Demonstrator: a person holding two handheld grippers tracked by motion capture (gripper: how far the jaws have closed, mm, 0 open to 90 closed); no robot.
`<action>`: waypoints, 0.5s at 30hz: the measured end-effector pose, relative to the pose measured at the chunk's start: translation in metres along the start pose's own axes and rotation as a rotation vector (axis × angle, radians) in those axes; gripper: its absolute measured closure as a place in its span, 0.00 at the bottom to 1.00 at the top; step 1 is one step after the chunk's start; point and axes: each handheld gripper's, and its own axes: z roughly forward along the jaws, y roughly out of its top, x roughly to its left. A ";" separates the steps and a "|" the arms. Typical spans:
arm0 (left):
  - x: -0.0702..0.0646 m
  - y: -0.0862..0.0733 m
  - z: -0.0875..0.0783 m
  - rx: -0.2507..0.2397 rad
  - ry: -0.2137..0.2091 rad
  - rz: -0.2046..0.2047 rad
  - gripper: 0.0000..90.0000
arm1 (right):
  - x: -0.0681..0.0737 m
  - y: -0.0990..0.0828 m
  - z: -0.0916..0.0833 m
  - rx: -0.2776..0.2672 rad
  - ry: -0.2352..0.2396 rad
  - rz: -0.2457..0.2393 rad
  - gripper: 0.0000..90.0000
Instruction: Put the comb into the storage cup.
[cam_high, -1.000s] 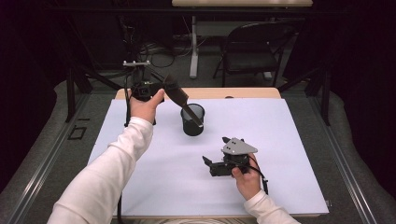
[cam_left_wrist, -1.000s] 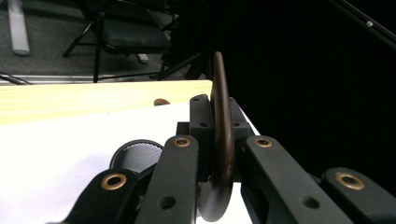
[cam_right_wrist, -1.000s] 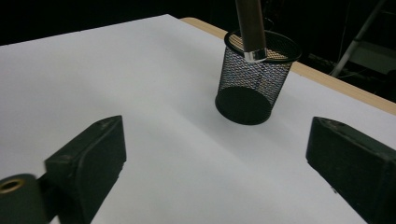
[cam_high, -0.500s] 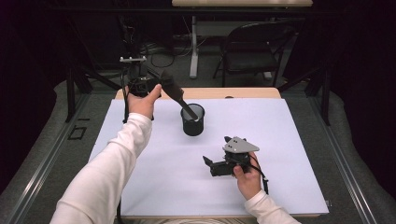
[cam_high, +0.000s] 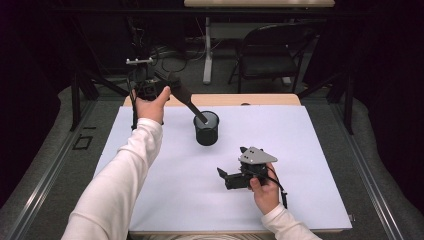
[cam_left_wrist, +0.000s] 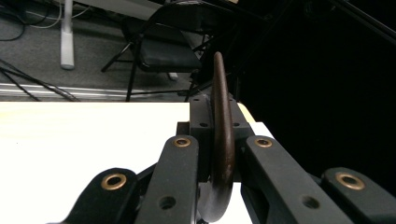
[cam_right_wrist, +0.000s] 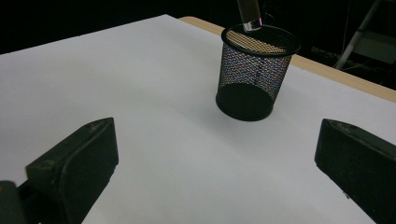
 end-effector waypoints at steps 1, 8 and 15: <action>0.001 0.000 0.001 -0.002 0.002 -0.002 0.96 | 0.000 0.000 0.000 -0.001 0.001 0.002 0.00; 0.006 0.001 0.006 -0.013 0.022 -0.034 0.96 | 0.000 0.000 -0.001 -0.003 0.006 0.003 0.00; 0.006 0.000 0.013 -0.013 0.041 -0.041 0.96 | -0.001 0.000 -0.001 -0.004 0.006 0.005 0.00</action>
